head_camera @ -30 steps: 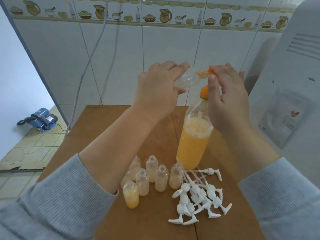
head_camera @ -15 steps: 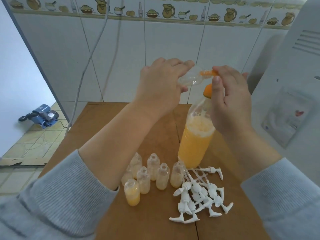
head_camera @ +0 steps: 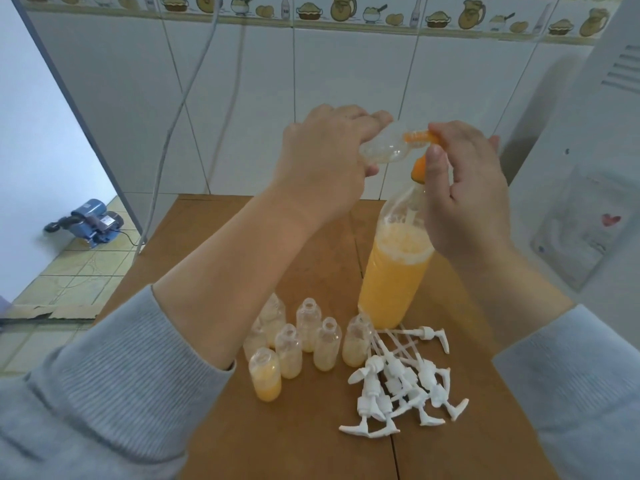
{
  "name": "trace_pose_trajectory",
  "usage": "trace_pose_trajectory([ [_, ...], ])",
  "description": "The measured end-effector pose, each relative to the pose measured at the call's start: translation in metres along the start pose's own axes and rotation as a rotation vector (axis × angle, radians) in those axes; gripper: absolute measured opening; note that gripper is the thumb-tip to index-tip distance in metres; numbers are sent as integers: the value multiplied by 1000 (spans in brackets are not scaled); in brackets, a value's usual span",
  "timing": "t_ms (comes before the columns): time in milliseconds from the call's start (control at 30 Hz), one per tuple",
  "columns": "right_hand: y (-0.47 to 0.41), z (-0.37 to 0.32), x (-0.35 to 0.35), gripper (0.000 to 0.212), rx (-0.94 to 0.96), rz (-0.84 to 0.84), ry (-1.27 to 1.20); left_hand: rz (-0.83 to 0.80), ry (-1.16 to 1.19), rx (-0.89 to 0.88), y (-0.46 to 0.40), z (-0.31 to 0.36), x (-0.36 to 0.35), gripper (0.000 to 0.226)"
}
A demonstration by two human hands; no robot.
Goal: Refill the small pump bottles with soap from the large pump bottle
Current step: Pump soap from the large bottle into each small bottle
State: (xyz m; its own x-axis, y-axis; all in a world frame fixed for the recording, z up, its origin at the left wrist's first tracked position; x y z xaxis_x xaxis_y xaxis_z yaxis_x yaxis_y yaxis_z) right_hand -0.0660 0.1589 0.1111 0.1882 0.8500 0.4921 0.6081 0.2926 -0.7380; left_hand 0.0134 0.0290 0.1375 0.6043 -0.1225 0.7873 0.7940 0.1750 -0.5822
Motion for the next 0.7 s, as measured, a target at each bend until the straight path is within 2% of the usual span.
trace_pose_trajectory([
  [167,-4,-1,7,46,-17,41,8,6,-27,-8,-7,4,6,55],
  [333,7,4,-2,41,-25,99,34,14,50,16,0,3,-8,55],
  [533,0,0,-4,43,-17,-10,66,-14,11,7,-5,0,-1,54],
  [700,-4,1,3,41,-22,47,41,11,48,0,-10,2,-1,57],
])
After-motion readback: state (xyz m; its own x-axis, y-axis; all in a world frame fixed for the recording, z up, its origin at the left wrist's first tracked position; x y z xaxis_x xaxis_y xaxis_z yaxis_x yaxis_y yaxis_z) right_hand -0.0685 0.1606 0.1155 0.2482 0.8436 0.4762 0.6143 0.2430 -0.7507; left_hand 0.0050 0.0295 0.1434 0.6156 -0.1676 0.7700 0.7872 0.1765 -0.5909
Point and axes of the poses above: each hand's wrist, its own y-axis away from the middle knuckle, its own x-axis out of the back of the hand, z = x × y, the point moved 7 cm from there along -y, towards the middle knuckle, and after that the axes turned 6 degrees about -x, right-handed, at the moved point
